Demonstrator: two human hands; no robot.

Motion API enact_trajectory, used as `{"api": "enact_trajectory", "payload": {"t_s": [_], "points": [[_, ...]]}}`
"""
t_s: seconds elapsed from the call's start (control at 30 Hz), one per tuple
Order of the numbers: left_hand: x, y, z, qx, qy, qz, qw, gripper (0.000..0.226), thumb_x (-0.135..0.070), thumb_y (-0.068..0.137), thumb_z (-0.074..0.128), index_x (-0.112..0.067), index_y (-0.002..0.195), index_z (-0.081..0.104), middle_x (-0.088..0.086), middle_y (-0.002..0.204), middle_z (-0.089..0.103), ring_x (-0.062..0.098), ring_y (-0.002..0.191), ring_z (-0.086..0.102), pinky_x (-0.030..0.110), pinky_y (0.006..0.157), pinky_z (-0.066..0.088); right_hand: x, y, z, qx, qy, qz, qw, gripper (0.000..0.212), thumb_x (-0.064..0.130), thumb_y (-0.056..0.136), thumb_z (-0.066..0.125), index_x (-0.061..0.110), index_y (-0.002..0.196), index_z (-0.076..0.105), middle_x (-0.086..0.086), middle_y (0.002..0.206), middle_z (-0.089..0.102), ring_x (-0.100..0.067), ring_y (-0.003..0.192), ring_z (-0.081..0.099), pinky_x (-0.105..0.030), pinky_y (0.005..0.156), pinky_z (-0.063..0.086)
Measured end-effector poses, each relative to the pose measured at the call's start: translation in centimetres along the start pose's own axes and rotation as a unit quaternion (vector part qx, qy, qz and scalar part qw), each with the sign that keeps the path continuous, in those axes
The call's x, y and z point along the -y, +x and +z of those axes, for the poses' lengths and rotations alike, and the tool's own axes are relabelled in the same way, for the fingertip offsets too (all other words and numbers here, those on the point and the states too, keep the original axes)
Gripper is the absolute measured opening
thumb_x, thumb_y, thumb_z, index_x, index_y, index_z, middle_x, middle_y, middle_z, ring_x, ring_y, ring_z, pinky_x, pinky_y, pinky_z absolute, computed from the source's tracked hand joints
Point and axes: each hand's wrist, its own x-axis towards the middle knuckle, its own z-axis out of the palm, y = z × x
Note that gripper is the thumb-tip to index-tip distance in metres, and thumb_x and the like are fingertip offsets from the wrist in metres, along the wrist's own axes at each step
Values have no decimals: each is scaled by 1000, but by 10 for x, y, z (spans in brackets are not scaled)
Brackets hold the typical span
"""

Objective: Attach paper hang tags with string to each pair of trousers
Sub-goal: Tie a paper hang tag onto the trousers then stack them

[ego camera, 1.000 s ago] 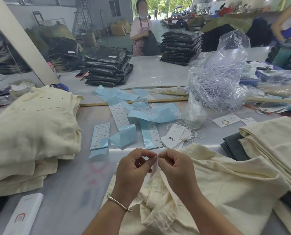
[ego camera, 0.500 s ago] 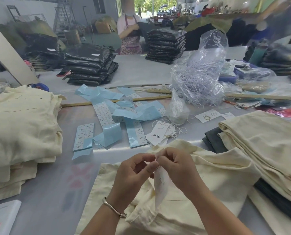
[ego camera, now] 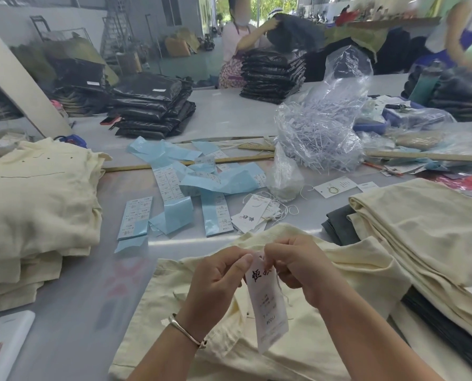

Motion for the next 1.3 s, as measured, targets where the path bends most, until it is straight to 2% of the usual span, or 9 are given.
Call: {"api": "enact_trajectory", "payload": {"t_s": [0.13,0.3,0.4,0.5,0.67,0.8,0.93,1.1,1.3], "points": [[-6,-4,5,-3,7,13,1000,27,-26,89,54,-15,97,77,2,79,71,4,67,57,16,62,42,-1,0,-4,11,34,5,999,46,-7,70,52,20,36,36,3,48,19,-11,42,9,-15,40,10],[-4,-7,8,-53,-72,-29,996,37,-25,95,45,-7,91,77,10,72,69,12,60,54,22,56,42,-6,-1,-5,27,56,4,998,44,-5,72,53,19,36,44,3,47,20,-11,42,9,-15,40,10],[-1,-4,11,-63,-36,-48,996,21,-12,94,59,-12,83,77,8,68,68,11,57,53,22,54,42,-10,-2,-3,36,67,8,997,38,-5,73,55,17,43,47,3,48,21,-12,43,9,-15,40,10],[0,-3,15,-66,-26,-43,997,9,-21,84,67,-17,81,75,2,69,71,8,56,57,19,54,44,-15,-3,-4,29,74,4,997,29,-5,72,58,13,50,50,1,48,25,-12,43,11,-17,40,11],[6,0,26,-99,-19,-35,994,5,-19,85,72,-20,81,75,1,71,72,7,58,62,16,55,46,-18,-6,-2,-43,107,-25,993,24,-6,71,58,9,52,53,1,45,29,-10,38,16,-16,37,16],[11,2,41,-115,26,-9,993,11,-10,88,67,-16,87,75,0,75,74,9,63,67,16,60,50,-26,-9,11,-119,214,-35,969,27,-12,80,53,3,57,49,4,38,35,-5,30,27,-13,32,25],[17,1,47,-154,60,-4,986,8,-18,83,70,-22,90,74,-3,83,74,10,68,68,21,63,52,-32,-7,19,-139,311,5,940,26,-8,85,55,3,62,49,3,37,30,-6,29,24,-13,31,24],[20,5,40,-168,87,-3,982,17,-12,79,78,-27,85,73,-7,82,72,8,67,63,17,60,47,-40,-1,22,-112,312,58,942,30,5,84,59,18,59,50,5,41,22,-10,36,12,-19,43,8],[14,12,24,-130,98,28,986,16,-28,77,73,-36,91,73,-11,85,69,8,70,62,15,62,45,-34,1,14,-42,297,69,952,29,5,78,60,18,52,61,4,44,25,-10,37,12,-20,41,9]]}}
